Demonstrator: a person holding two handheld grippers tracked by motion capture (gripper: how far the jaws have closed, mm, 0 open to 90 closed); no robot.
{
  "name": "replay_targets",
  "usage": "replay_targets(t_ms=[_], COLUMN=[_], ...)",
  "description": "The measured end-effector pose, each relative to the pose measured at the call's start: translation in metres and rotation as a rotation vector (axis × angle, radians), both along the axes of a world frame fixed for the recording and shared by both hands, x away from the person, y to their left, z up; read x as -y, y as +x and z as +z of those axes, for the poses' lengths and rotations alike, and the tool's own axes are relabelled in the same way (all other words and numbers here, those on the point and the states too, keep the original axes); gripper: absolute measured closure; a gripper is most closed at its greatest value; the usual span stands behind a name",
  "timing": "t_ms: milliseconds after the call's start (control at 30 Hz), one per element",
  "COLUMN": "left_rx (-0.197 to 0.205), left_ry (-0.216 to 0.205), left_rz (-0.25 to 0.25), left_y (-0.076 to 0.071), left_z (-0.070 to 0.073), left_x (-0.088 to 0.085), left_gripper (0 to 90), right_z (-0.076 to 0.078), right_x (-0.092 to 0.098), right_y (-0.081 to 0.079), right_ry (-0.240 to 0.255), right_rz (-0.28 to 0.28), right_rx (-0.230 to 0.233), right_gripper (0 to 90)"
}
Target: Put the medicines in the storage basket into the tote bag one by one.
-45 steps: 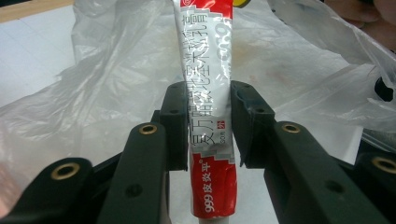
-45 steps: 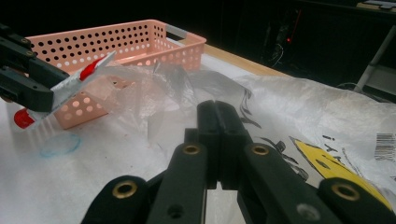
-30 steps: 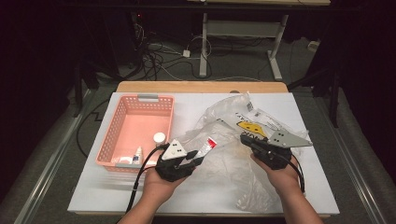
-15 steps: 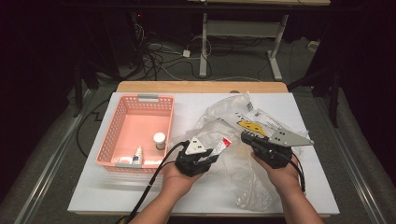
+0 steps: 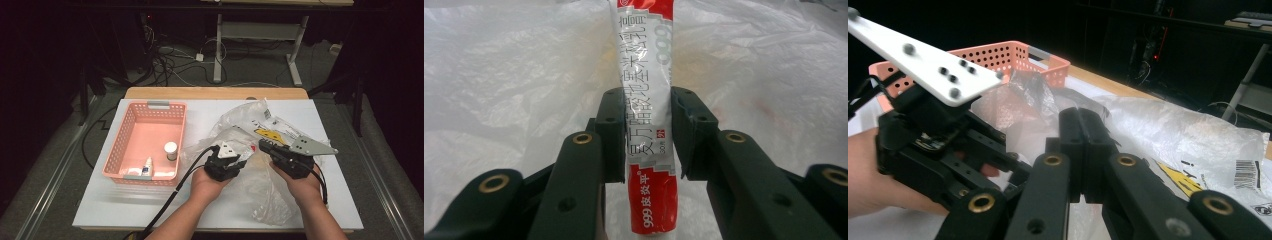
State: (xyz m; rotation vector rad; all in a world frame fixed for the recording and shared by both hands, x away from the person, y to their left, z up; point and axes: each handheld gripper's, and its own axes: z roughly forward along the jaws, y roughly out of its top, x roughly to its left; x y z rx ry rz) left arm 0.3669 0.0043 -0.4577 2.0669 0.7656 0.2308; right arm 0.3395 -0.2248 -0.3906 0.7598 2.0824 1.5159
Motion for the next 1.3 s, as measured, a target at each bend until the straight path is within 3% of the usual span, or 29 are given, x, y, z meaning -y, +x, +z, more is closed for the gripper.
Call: replay_targets(t_ms=[333,700,800,900,1300], left_rx=[-0.002,-0.023,-0.022,-0.018,-0.016], left_ry=[0.006,0.024,0.012,-0.006,-0.007], left_rz=[0.011,0.026,0.025,0.025,-0.006], left_y=[0.011,0.020,0.020,0.019,0.003], left_z=[-0.011,-0.021,-0.021,-0.018,-0.009], left_x=[0.014,0.019,0.019,0.019,0.007], left_gripper=[67.2,67.0,65.9,58.7,40.2], right_z=[-0.001,-0.005,-0.005,-0.005,-0.006], right_x=[0.004,0.007,0.007,0.007,0.008], right_y=[0.004,0.008,0.008,0.008,0.007], right_ry=[0.010,0.016,0.016,0.016,0.011], right_rz=[-0.013,-0.024,-0.025,-0.025,-0.026], right_rx=[-0.003,-0.019,-0.019,-0.020,-0.022], right_gripper=[90.0,90.0,90.0,90.0,90.0])
